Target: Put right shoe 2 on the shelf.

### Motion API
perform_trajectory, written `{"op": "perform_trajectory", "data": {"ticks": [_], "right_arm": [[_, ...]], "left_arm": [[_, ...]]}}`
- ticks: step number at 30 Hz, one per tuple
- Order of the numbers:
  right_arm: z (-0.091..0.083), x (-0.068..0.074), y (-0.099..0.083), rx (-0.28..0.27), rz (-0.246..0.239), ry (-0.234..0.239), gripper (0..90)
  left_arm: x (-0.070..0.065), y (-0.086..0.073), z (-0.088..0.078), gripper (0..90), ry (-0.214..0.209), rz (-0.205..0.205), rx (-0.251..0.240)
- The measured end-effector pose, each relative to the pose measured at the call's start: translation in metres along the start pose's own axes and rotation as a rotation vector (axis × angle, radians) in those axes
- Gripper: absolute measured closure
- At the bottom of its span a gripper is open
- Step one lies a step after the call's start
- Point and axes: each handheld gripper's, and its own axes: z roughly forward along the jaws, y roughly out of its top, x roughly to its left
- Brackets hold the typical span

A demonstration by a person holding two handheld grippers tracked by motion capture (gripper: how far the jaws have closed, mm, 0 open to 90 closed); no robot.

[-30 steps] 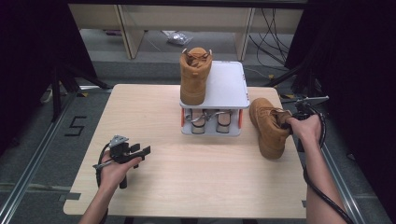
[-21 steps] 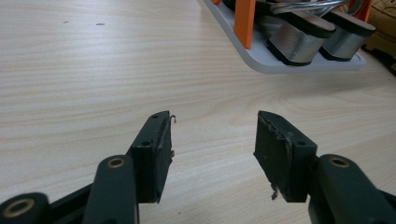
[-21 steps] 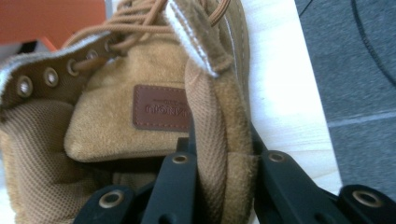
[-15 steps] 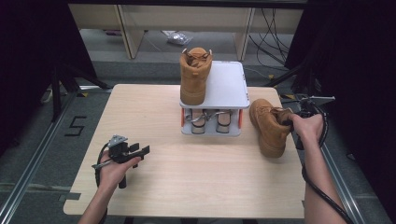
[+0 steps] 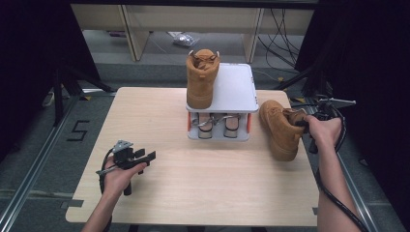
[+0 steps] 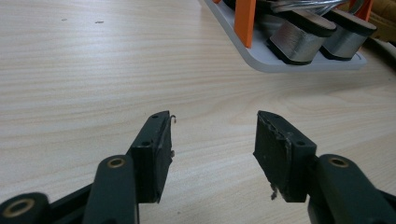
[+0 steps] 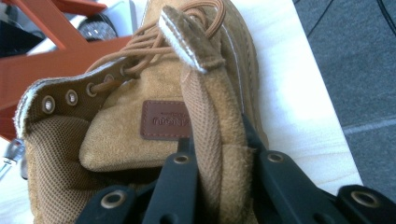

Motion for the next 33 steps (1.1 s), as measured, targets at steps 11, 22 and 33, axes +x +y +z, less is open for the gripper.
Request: {"op": "perform_trajectory", "data": {"ticks": [11,22,33], "right_arm": [[-0.017,0.007,0.005,-0.061,-0.008,0.006,82.6],[-0.027,0.015,0.009,-0.079,0.032,0.046,82.6],[-0.038,0.021,0.014,-0.134,0.047,0.075,82.5]], "left_arm": [[0.001,0.0,0.0,45.4,0.009,-0.005,-0.001],[0.002,0.0,-0.001,45.5,0.015,-0.009,-0.004],[0.002,0.0,0.0,45.4,0.011,-0.003,0.0]]}}
